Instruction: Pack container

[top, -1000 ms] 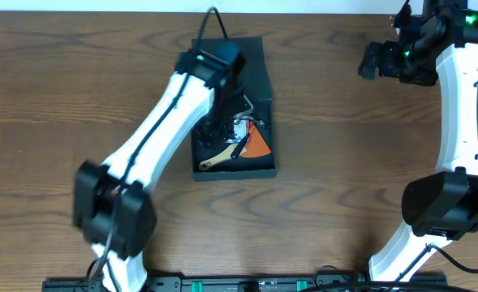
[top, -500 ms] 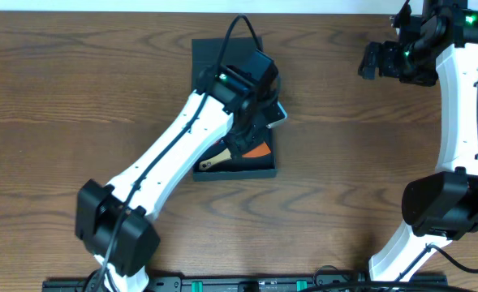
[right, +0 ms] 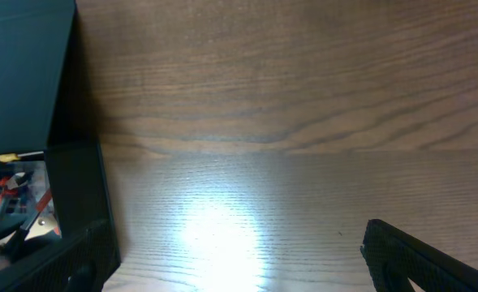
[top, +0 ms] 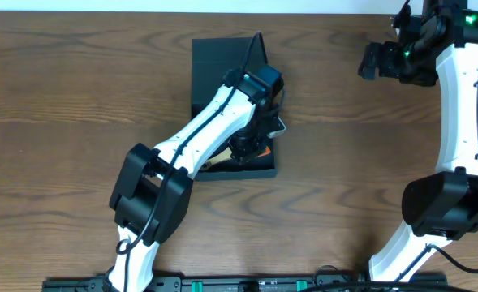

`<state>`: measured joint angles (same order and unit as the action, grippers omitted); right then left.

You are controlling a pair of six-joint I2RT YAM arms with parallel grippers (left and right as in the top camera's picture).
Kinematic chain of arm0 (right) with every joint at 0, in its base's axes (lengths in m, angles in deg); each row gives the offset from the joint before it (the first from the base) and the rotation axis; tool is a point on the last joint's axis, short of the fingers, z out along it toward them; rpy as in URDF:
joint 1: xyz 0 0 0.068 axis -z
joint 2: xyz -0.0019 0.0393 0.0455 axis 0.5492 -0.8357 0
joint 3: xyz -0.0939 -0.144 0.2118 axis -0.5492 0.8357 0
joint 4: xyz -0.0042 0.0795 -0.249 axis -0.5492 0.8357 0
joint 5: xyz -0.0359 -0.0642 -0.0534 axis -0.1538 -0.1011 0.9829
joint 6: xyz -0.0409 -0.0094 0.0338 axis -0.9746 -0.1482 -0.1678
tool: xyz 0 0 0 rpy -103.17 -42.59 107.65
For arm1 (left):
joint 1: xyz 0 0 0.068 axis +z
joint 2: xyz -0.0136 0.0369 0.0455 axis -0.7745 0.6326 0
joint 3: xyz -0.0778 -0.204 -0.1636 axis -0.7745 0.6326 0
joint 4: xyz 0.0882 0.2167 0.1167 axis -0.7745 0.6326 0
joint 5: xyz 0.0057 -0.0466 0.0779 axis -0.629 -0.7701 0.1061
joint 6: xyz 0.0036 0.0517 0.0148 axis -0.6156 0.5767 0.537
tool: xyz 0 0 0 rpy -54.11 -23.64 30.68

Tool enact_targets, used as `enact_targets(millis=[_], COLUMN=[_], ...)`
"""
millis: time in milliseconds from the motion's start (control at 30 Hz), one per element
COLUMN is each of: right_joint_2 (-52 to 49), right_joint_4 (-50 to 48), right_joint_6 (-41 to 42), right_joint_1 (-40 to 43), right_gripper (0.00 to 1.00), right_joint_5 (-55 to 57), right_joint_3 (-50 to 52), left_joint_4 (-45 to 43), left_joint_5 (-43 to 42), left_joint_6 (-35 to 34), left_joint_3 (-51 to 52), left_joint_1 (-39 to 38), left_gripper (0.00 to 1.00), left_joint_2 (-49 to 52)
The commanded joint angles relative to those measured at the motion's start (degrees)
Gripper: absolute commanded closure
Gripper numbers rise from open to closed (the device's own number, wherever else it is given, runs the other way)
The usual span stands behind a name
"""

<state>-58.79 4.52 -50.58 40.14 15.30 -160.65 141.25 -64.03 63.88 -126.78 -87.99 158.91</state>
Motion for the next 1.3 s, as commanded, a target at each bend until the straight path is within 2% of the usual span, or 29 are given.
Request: enact_targets(millis=[0, 67, 167, 300, 533, 600, 633, 667, 767, 833, 900, 1100, 1267], right_joint_2=[-0.5, -0.5, -0.5, -0.5, -0.5, -0.5, -0.5, -0.5, -0.5, -0.5, -0.5, -0.5, -0.5], right_joint_4=[0.31, 0.44, 0.66, 0.87, 0.87, 0.85, 0.83, 0.81, 0.87, 0.98, 1.09, 1.07, 1.03], right_joint_6=[0.76, 0.76, 0.76, 0.74, 0.74, 0.74, 0.76, 0.76, 0.76, 0.76, 0.76, 0.79, 0.81], right_joint_1=[-0.11, -0.11, -0.11, -0.11, -0.11, -0.11, -0.11, -0.11, -0.11, -0.11, -0.11, -0.11, -0.11], right_gripper=[0.01, 0.01, 0.01, 0.01, 0.01, 0.01, 0.01, 0.01, 0.01, 0.01, 0.01, 0.01, 0.01], right_joint_5=[0.2, 0.2, 0.22, 0.22, 0.22, 0.22, 0.22, 0.22, 0.2, 0.22, 0.22, 0.2, 0.15], right_joint_3=[0.31, 0.31, 0.31, 0.31, 0.31, 0.31, 0.31, 0.31, 0.31, 0.31, 0.31, 0.31, 0.31], left_joint_4=[0.22, 0.42, 0.83, 3.48, 4.46, 4.26, 4.2, 4.02, 4.04, 4.02, 3.78, 4.37, 5.62], left_joint_5=[-0.13, 0.15, 2.21, 4.83, 2.95, 2.21, 2.23, 2.23, 2.21, 2.16, 0.68, -1.01, 2.67], left_joint_6=[-0.28, -0.28, -0.31, -0.31, -0.74, -0.74, -0.74, -0.74, -0.94, -1.92, -2.27, -2.93, -2.93], left_joint_3=[-0.31, -0.31, -0.31, -0.31, -0.31, -0.31, -0.31, -0.31, -0.31, -0.31, -0.31, -0.33, -0.33], left_joint_1=[0.28, 0.35, 0.61, 2.21, 6.21, 6.38, 6.36, 6.36, 6.36, 6.36, 6.36, 6.36, 6.36], left_gripper=[0.45, 0.55, 0.76, 0.94, 0.94, 0.9, 0.75, 0.64, 0.59, 0.44, 0.38, 0.37, 0.37], left_joint_2=[1.51, 1.88, 1.95, 1.97, 1.97, 1.97, 1.97, 1.97, 1.97, 1.97, 1.97, 1.95, 1.51])
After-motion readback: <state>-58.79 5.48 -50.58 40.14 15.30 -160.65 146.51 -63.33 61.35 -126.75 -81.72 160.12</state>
